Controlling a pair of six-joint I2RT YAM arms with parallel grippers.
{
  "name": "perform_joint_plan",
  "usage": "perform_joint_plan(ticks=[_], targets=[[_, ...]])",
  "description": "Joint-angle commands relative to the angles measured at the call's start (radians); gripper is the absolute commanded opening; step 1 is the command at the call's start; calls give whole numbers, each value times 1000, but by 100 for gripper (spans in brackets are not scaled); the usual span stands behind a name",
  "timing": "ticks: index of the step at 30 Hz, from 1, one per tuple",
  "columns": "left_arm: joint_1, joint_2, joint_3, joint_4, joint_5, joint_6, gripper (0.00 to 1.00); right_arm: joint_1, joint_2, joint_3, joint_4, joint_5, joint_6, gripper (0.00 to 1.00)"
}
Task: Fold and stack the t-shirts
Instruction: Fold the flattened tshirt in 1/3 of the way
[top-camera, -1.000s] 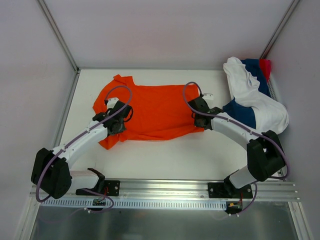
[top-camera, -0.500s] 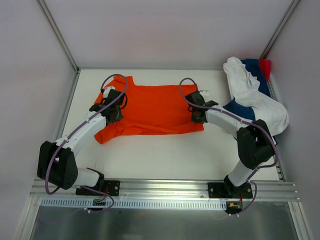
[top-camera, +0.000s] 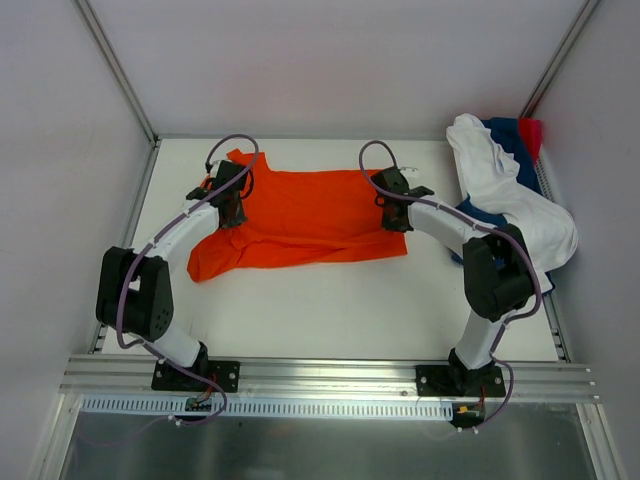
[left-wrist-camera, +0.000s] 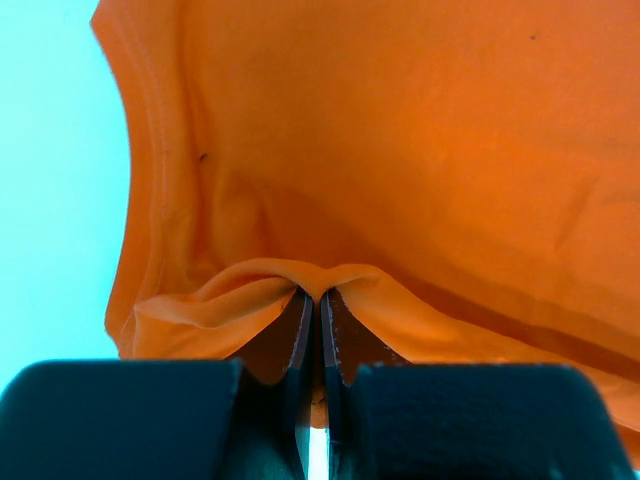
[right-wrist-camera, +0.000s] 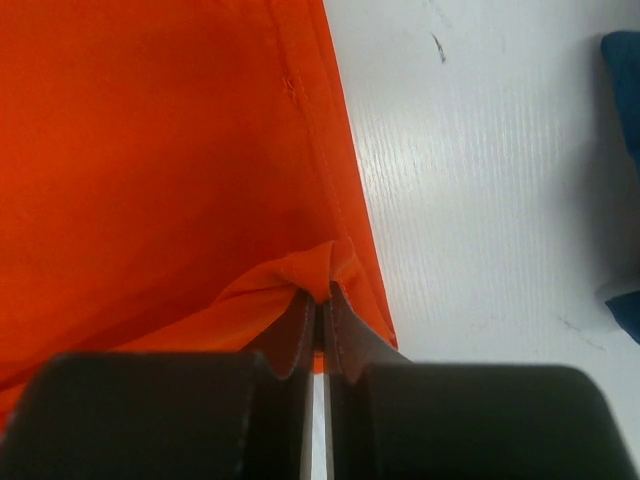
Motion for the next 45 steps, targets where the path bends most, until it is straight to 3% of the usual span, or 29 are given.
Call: perform_joint_plan(ticks=[1,10,13,24,26,27,28,29,30,32,33,34,35,36,41,45], targets=[[8,35,59,42,28,54,0,-16,34,64,-26,1,-21,0],[11,173,135,103,40,118,0,-26,112,104,-26,-5,-22,1],[11,225,187,107,37,143,0,-34,123,109,-26,1,-21,11],[20,354,307,117,52,182,0,-66,172,141,-27,26,-22,17],[22,365,313,118,54,184,0,-71,183,150,-26,23,-22,29],[22,368,315,118,51,187,0,-72,186,158,-26,21,-22,67],[22,371,316,118,43,189,0,-72,186,163,-26,27,-22,80],[23,377,318,118,26,193,0,-72,188,166,-26,27,-21,99],[26,380,319,118,19,193,0,-74,189,176,-26,31,-22,100],[39,387,319,117,5,183,11,-72,195,192,-38,32,-22,99],[45,385,318,117,-4,173,26,-72,197,201,-44,35,-22,99],[51,387,313,117,-11,157,63,-72,200,222,-53,40,-24,100],[63,387,312,117,-14,150,88,-72,200,232,-65,43,-27,99],[68,387,310,117,-32,146,99,-72,198,238,-70,46,-30,99],[71,385,326,120,-155,133,99,-71,159,222,-78,63,-35,99],[71,342,359,117,-175,135,99,-65,100,183,-87,86,-30,100]])
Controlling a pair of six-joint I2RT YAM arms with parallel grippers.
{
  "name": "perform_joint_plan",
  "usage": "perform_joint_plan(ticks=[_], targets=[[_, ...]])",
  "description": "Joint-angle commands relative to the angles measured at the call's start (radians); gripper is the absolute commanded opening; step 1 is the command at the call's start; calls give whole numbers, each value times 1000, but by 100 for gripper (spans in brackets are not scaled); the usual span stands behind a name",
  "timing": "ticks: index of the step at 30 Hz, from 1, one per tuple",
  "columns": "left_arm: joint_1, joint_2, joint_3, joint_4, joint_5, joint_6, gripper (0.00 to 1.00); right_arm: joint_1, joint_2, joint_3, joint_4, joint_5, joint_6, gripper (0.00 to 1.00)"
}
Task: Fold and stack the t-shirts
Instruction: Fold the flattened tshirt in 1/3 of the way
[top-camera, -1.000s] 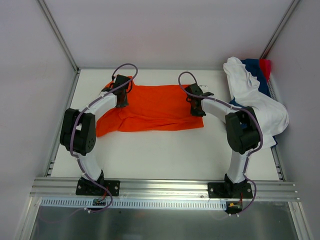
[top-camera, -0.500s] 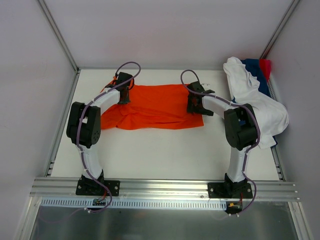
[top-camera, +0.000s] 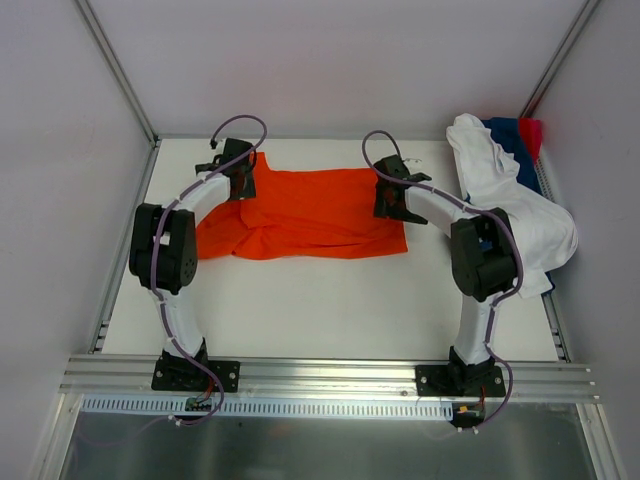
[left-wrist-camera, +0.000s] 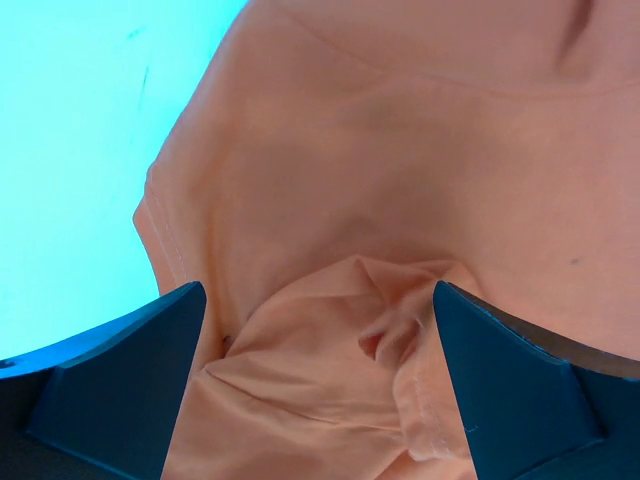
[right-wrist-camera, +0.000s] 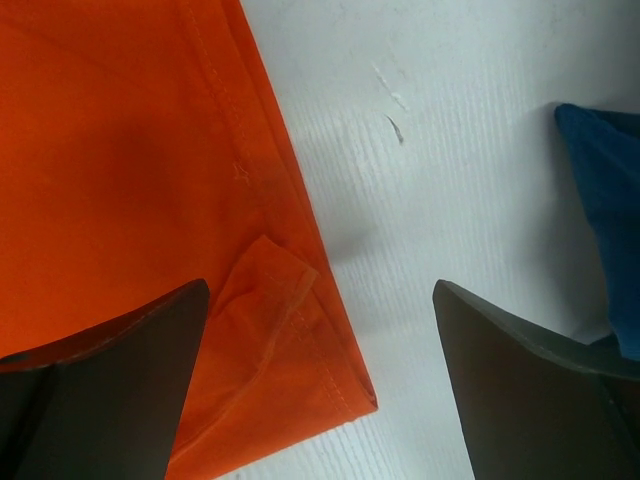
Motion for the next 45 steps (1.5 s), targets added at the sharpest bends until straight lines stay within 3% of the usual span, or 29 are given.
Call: perform_joint_plan(ticks=[1,7,11,17,23,27,33,45], targets=[[-3,-87,58,7,-22,-14,99,11,-101,-31,-47,50,-5,100],[-15,-299,-103,1,175,-158,99,63,-253,-88,-76,73,9,99],[-58,-407,-353,1,224,-331,99,109,-358,-150,-100,80,32,100],[-158,-486,-589,1,340,-537,99,184,-495,-291,-112,67,93,99],[-159,-681,-775,-3,244,-617,99,190,-647,-459,-52,11,107,100],[-136,-871,-838,-13,175,-611,99,190,-711,-504,-60,11,95,100],[-49,-996,-843,-82,95,-542,99,190,-754,-536,-66,14,80,99],[91,-886,-823,-65,78,-537,99,190,-777,-564,-58,31,51,99]])
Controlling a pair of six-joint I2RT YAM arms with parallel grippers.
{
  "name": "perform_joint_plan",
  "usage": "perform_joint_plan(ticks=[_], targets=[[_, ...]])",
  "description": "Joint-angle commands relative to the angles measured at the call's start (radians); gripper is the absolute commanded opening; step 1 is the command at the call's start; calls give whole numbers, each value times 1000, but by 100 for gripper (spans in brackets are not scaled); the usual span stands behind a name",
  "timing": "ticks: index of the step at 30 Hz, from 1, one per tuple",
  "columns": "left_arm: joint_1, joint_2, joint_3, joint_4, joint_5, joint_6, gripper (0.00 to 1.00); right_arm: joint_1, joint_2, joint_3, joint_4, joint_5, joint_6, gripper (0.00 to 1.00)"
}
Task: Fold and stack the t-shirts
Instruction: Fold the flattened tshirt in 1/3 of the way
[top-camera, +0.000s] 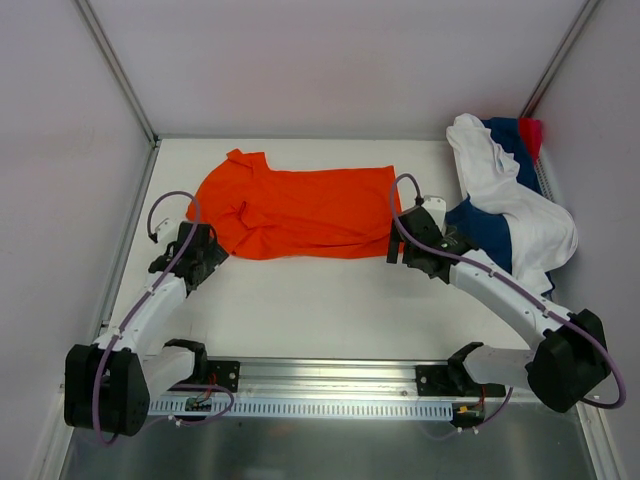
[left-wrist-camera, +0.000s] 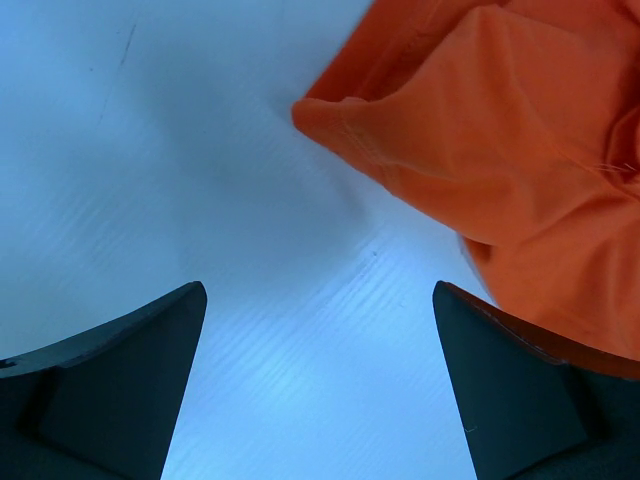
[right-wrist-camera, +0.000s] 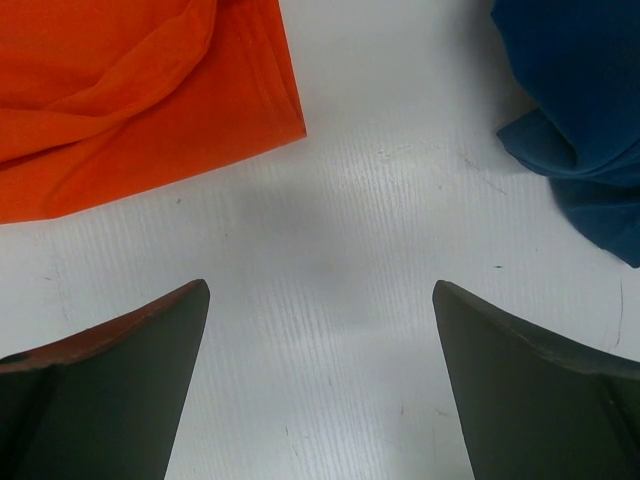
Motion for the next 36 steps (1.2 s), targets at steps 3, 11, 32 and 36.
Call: perform_joint_plan(ticks=[3,11,32,36], targets=[[52,36,12,46,-19,34,97,-2,-22,-23,29,12,-21,99],[132,104,20,138,36,84,91,0,45,-37,77,-10,-20,100],[231,315,100,299,104,156,9,0,224,0,144,-25,-34,99],[244,332,115,311,125,181,0,0,260,9,151,-37,-30,99]])
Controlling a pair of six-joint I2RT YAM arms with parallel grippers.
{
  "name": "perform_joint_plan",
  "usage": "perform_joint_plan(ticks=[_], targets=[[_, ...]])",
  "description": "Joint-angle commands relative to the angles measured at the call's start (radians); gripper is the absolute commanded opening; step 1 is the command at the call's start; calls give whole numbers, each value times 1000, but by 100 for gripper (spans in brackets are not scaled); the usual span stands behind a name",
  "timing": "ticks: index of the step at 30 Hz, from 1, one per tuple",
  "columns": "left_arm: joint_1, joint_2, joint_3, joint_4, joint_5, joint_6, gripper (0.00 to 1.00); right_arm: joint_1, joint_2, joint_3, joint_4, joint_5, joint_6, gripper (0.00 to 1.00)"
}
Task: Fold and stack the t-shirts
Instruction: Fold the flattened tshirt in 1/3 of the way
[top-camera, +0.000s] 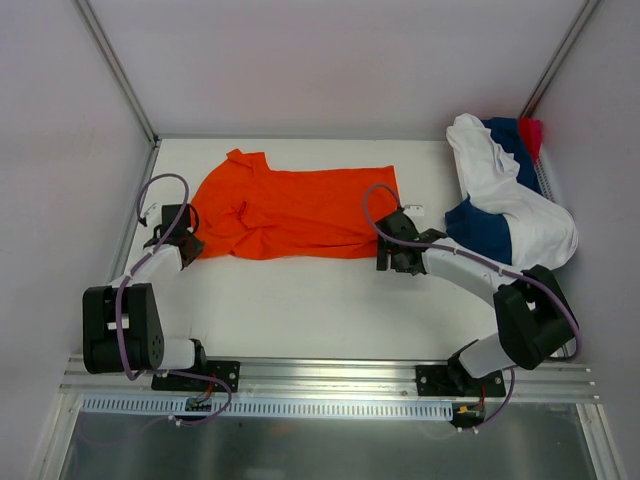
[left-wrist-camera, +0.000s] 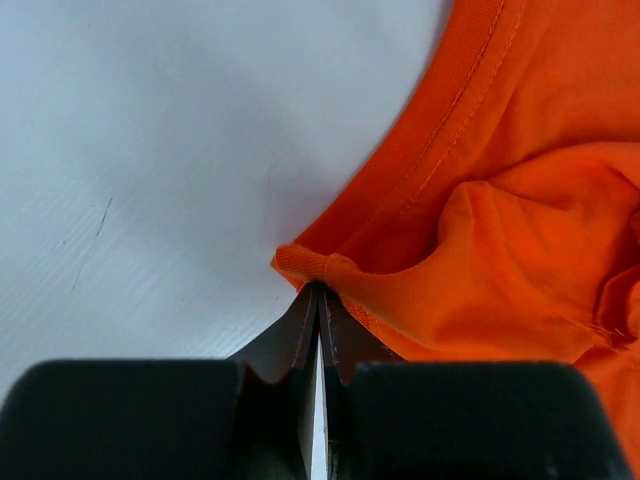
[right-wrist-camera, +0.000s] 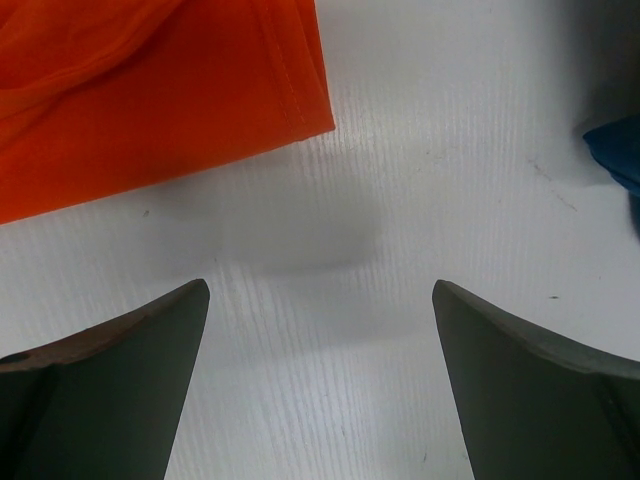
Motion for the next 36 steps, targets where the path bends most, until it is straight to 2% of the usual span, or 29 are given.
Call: perform_joint_plan(ticks=[1,6,11,17,19,22,23,24,26,30,36], targets=[[16,12,36,32,18,40,0,0,24,42,17,-10,-7,100],[23,1,52,32,-31,100,0,0,30,45,19,-5,-7,100],[32,-19,45,18,-146,129,0,0,47,55,19,-13,-7,99],[86,-11,51,9,-123,121,0,1,44,54,14,-8,-14,99],[80,-70,42,19,-79,109,0,0,38,48,14,-4,-16,99],[59,-202,-16,117,41,98,0,0,34,48,19,-11,-11,99],[54,-227,-47,184,84,78,0,1,39,51,20,-22,-7,99],[51,-250,-53,200,168,63,0,3,41,54,22,-27,-4,99],[45,-272,-43,216,233,38,0,15,47,69,17,-28,-2,99],[16,-183,-3,254,346,45,0,29,47,88,4,-21,4,99],[0,77,-9,380,464,-29,0,47,47,105,-21,-4,9,100]])
